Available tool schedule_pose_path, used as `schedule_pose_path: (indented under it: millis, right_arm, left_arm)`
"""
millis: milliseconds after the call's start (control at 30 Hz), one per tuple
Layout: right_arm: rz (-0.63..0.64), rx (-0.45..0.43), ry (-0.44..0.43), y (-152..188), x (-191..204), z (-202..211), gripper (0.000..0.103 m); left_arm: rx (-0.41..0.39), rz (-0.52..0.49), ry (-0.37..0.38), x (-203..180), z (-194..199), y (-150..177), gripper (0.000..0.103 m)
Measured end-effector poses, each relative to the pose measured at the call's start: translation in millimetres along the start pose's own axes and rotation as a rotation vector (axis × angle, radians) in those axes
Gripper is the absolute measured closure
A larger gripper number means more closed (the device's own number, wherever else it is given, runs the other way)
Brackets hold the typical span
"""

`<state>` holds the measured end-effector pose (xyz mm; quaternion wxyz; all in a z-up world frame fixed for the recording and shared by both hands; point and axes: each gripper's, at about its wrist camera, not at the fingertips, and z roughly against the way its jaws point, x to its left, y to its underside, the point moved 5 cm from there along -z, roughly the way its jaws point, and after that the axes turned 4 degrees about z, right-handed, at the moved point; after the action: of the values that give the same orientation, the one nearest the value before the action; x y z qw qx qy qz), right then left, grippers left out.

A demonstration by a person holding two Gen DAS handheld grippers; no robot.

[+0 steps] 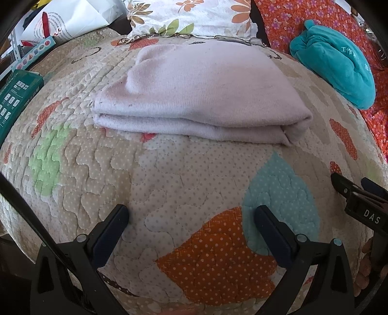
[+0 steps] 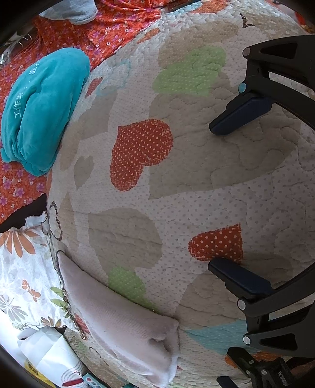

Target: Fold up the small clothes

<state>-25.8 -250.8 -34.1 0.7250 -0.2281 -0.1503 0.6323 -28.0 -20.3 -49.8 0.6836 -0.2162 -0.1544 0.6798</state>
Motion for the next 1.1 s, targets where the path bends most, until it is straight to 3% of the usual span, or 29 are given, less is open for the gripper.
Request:
schedule_pose_path:
  millis: [467, 567, 733, 1100]
  right_arm:
    - [0.020, 0.018, 0.004, 0, 2, 6, 0.000]
    - [0.010, -0.003, -0.007, -1, 3, 10, 0.000]
    - [0.054, -0.067, 0.027, -5, 10, 21, 0.001]
    - [0.140, -0.115, 0.035, -7, 29, 30, 0.001]
  left_arm:
    - [-0.024, 0.021, 0.015, -3, 10, 1, 0.000]
    - [-0.046, 0.043, 0.042, -1, 19, -3, 0.000]
    - [-0.101, 0.057, 0.012, 6, 30, -13, 0.000]
    - [-0.029, 0.137, -0.049, 31, 16, -15, 0.000]
